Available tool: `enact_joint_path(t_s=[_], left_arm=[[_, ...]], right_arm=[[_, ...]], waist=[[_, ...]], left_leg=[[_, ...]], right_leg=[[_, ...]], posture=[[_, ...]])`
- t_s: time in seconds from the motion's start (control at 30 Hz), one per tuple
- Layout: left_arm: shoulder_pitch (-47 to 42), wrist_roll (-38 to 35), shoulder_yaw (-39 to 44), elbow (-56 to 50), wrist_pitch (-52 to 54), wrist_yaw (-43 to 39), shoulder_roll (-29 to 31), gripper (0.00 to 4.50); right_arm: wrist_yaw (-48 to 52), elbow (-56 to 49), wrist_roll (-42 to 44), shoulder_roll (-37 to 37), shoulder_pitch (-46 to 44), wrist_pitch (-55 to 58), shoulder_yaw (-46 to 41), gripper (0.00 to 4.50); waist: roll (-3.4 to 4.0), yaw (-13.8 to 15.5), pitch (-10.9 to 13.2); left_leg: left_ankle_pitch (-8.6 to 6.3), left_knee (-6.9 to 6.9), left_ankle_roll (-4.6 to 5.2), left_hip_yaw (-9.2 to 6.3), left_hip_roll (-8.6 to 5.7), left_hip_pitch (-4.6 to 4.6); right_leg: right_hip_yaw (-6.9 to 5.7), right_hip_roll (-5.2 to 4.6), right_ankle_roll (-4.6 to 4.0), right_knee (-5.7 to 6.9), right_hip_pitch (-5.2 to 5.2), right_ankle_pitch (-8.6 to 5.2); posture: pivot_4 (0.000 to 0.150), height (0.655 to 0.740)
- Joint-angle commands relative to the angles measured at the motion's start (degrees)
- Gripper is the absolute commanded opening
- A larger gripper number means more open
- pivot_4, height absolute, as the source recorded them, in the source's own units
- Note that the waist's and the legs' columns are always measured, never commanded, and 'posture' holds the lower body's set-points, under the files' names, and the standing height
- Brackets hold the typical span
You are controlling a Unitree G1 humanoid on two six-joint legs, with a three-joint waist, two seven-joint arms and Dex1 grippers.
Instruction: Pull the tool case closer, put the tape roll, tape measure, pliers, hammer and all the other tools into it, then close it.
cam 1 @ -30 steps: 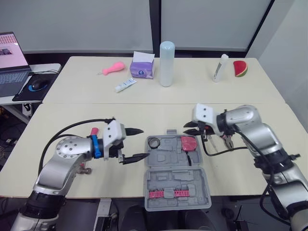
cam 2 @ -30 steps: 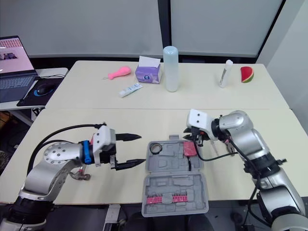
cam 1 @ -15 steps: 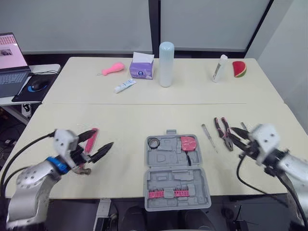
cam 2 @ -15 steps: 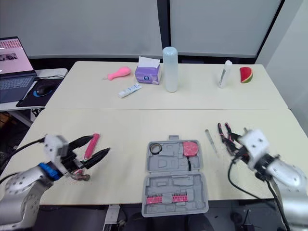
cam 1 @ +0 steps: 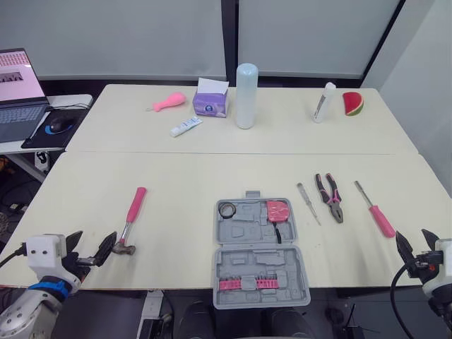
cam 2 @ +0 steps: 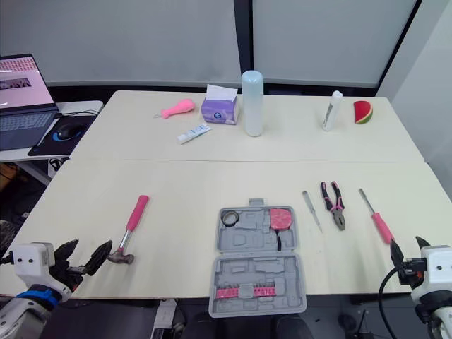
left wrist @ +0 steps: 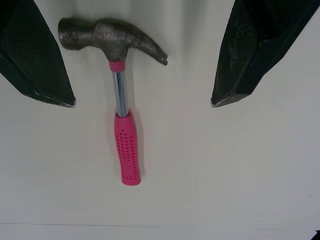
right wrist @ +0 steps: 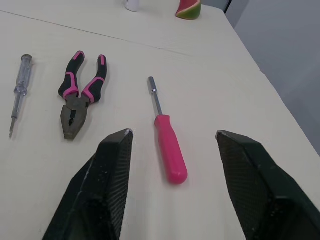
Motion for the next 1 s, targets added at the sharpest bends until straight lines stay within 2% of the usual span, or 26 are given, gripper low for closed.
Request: enact_joint_path(t_s=[0.03,0.07,0.3,0.43,0.77,1.0], left_arm=[[1.01,-0.99,1.68,-2.66,-0.5,0.29,0.32,4.5],[1.33,-1.03,1.66,-2.9,-0.55,0.16,0.39,4.5],[3.62,-2.31,3.18,-3.74,-0.33,0.02,0.58,4.5],[8.25,-3.38,1.66,-6.8,1.74,-1.12,-0.35,4.5],[10.06,-1.94,0.85,-7.32,1.91,-9.35,5.43,4.5],[5.66,-2.19,-6.18,-13.29,-1.33,-20.19,11.54,4.5]], right_arm=[[-0.99,-0.34,1.57,-1.01,0.54,-1.35,-0.7,4.23],[-1.09,-0.32,1.7,-1.2,0.57,-1.3,-0.51,4.46],[-1.86,-0.96,2.57,-2.34,1.24,-0.79,-0.3,4.46],[-1.17,-2.99,3.55,-2.41,3.77,0.7,0.89,4.46],[0.46,-5.66,5.22,-4.93,7.46,3.93,3.31,4.46],[0.74,-7.02,5.01,-9.07,4.64,7.77,6.19,4.46]], waist=[[-0.01,0.0,-0.01],[-0.01,-0.01,-0.01],[0.01,-0.11,-0.07],[0.0,-0.16,-0.09],[-0.15,-0.11,-0.3],[-0.15,-0.04,-0.34]], left_leg=[[0.0,0.0,0.0,0.0,0.0,0.0],[0.0,0.0,0.0,0.01,0.0,0.0],[0.0,-0.01,0.0,0.02,0.01,0.01],[-0.01,-0.02,-0.01,0.02,0.02,-0.01],[-0.01,-0.06,0.0,-0.01,0.0,0.0],[-0.01,-0.07,-0.01,-0.02,0.0,0.02]], right_leg=[[0.0,0.0,0.0,-0.01,0.01,0.0],[0.01,0.0,0.0,-0.02,0.01,0.0],[0.02,0.01,0.0,-0.02,0.01,0.0],[0.03,0.01,0.0,-0.04,0.0,0.0],[0.03,0.06,0.0,-0.14,0.05,0.0],[0.04,0.17,0.0,-0.24,0.12,0.0]], posture=[[0.15,0.7075],[0.15,0.7075],[0.15,0.7075],[0.15,0.7075],[0.15,0.7075],[0.15,0.7075]])
